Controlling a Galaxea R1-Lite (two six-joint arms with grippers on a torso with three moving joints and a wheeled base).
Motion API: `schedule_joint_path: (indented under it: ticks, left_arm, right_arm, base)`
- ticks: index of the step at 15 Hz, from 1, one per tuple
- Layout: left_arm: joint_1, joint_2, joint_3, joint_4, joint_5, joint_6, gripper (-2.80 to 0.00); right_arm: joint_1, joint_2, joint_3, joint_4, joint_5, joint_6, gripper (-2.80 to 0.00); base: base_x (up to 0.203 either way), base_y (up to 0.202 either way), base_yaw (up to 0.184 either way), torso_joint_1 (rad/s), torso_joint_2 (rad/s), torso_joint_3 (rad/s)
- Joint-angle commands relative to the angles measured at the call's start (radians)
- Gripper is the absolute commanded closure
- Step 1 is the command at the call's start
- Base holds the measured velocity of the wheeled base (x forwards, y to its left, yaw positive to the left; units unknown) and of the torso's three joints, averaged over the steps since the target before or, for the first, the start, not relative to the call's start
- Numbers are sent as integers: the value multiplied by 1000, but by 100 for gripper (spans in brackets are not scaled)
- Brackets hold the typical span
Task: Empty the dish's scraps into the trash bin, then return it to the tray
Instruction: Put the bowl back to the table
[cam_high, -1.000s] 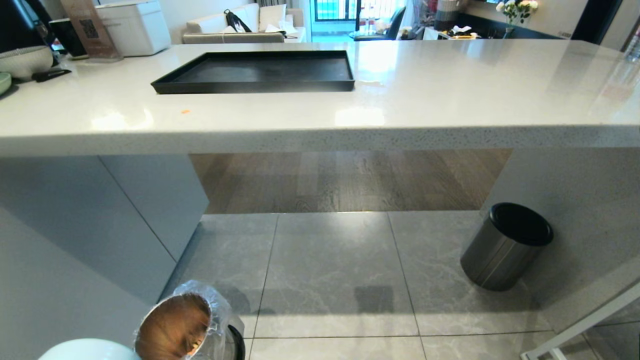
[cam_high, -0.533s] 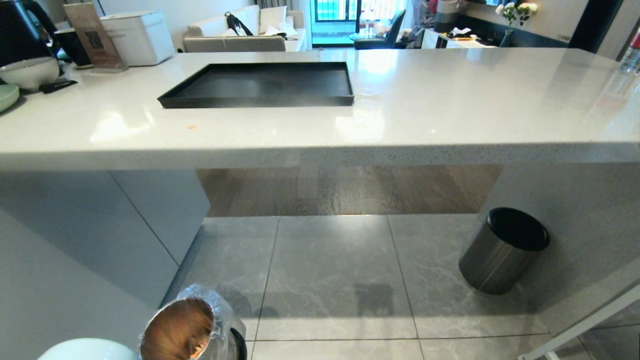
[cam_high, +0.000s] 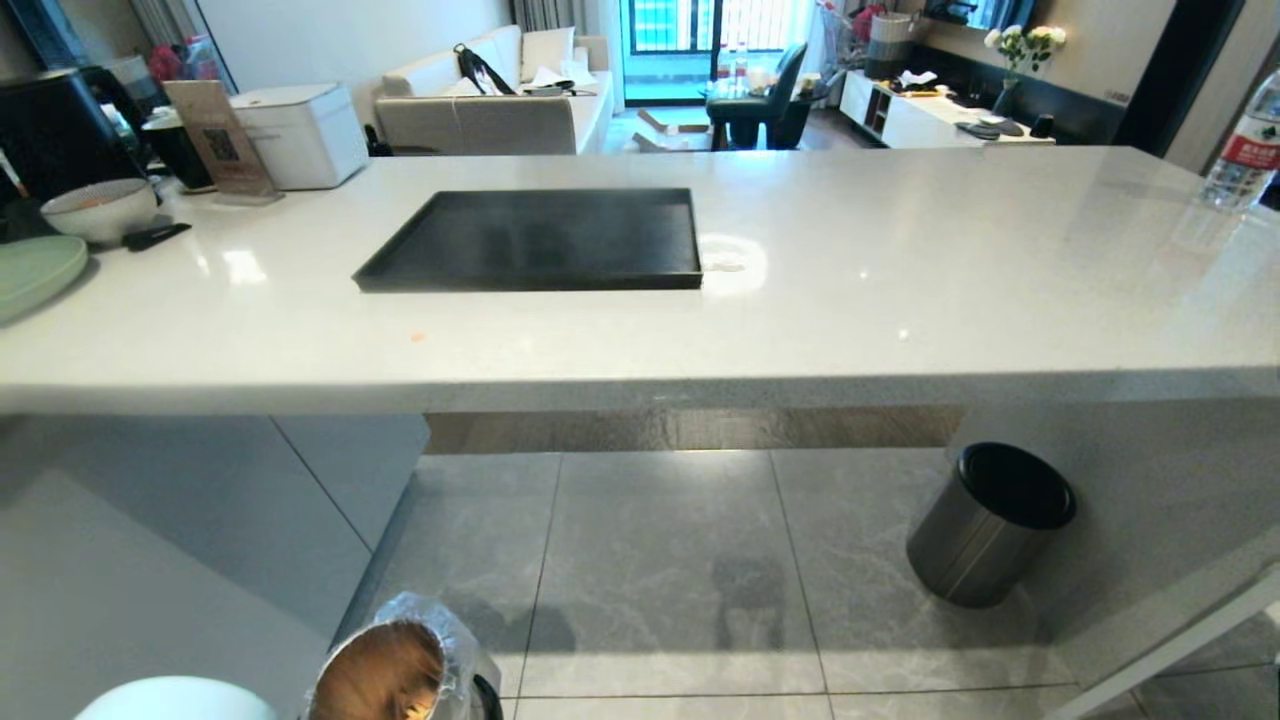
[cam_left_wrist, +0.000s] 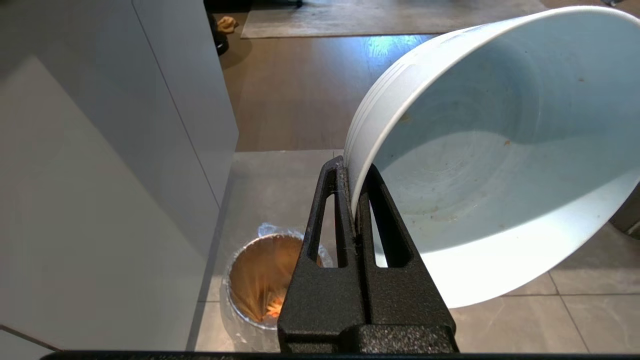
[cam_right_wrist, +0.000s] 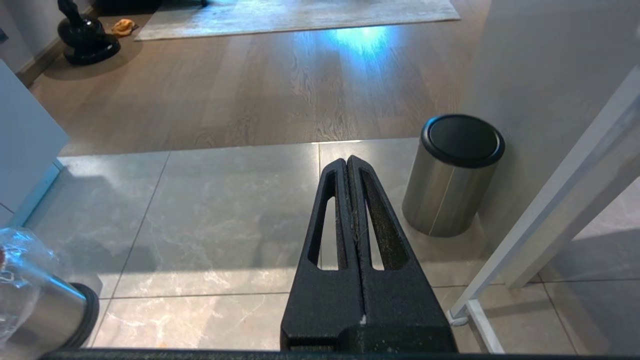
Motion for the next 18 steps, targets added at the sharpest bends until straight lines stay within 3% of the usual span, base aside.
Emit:
schedule_joint_path:
  ticks: [1,18]
  left_arm:
    - [0,0,-1,0,0,0,0]
    - [0,0,0,0,0,0,0]
  right_arm:
    - [0,0,0,0,0,0,0]
    - [0,0,0,0,0,0,0]
  base:
    - [0,0,0,104,-454,-389]
    - [0,0,0,173,-540,-370]
